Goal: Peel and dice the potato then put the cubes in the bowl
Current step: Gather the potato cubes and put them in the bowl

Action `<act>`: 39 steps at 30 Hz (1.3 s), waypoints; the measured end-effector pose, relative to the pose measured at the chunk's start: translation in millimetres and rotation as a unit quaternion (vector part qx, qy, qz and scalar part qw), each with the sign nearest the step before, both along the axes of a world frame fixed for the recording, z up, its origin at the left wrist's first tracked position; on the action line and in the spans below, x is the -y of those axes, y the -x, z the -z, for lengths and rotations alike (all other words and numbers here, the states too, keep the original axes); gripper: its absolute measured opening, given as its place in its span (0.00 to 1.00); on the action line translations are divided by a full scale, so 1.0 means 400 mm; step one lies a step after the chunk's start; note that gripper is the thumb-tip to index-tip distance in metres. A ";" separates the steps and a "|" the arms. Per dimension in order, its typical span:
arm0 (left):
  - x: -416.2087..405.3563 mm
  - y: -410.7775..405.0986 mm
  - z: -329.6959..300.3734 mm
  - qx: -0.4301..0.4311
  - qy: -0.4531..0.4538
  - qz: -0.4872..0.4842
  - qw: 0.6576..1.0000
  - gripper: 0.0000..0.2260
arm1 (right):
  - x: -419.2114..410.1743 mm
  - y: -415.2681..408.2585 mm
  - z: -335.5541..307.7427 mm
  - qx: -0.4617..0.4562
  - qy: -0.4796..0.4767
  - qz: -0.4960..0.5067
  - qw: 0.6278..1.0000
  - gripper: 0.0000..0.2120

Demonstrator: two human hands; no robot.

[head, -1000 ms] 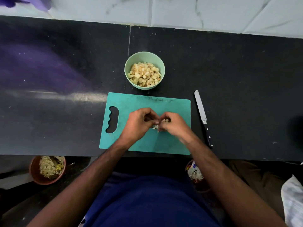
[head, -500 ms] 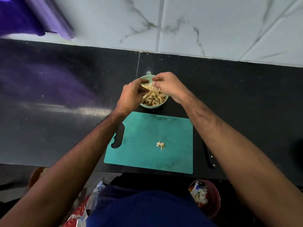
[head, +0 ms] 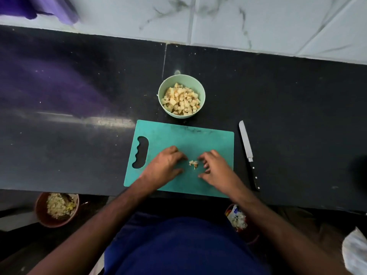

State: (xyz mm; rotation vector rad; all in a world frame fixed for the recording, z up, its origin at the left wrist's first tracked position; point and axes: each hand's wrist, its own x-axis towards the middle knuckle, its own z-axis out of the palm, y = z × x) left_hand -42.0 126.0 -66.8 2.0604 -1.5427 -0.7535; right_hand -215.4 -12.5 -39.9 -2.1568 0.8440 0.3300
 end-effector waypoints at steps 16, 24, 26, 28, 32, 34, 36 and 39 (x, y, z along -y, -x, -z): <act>0.015 0.049 0.028 0.092 0.049 -0.008 0.995 0.07 | -0.048 -0.058 0.009 0.037 0.148 -0.078 0.985 0.08; 0.000 0.046 0.012 0.050 0.034 -0.026 0.998 0.05 | -0.001 -0.033 0.021 0.091 0.113 -0.022 0.989 0.06; 0.001 0.040 0.007 0.045 0.035 -0.009 0.998 0.08 | 0.051 -0.011 0.009 0.101 -0.056 0.158 0.981 0.08; 0.008 0.038 0.011 0.063 0.034 0.026 0.997 0.11 | 0.089 0.015 -0.016 0.116 -0.260 0.284 0.916 0.08; 0.031 0.050 0.013 0.073 0.044 0.074 0.994 0.06 | 0.114 0.048 -0.048 0.150 -0.436 0.352 0.815 0.08; 0.039 0.051 0.012 0.064 0.042 0.082 0.994 0.05 | 0.106 0.053 -0.044 0.147 -0.469 0.368 0.789 0.11; 0.043 0.048 0.008 0.065 0.041 0.084 0.993 0.04 | 0.088 0.048 -0.038 0.135 -0.498 0.379 0.768 0.11; 0.046 0.039 0.006 0.055 0.050 0.059 0.995 0.06 | 0.065 0.031 -0.023 0.125 -0.513 0.395 0.751 0.08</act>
